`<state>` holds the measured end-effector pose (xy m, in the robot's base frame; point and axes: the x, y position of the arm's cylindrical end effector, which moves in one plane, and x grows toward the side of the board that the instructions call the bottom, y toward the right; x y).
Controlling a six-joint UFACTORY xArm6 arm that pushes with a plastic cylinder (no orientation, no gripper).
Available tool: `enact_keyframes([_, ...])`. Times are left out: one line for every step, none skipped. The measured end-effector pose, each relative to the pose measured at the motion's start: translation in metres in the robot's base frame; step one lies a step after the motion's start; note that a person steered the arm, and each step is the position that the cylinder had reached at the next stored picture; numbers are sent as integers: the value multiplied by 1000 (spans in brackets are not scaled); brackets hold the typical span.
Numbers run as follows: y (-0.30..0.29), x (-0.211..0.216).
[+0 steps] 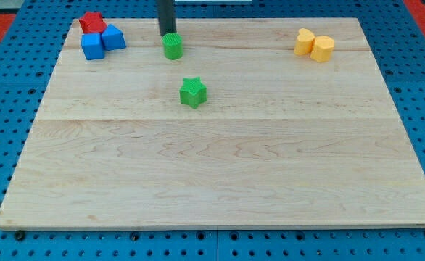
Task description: Place the blue blocks to the top center
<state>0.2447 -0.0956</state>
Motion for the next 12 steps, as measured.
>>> enact_keyframes([35,68])
enact_keyframes([63,119])
enact_keyframes([44,112])
enact_keyframes([3,86])
enact_keyframes([-104,93])
enact_keyframes([-193,89])
enact_keyframes([-186,61])
enact_keyframes([-135,51])
enact_keyframes([-147,51])
enact_keyframes([-141,49])
enact_keyframes([-117,31])
enact_keyframes([-119,23])
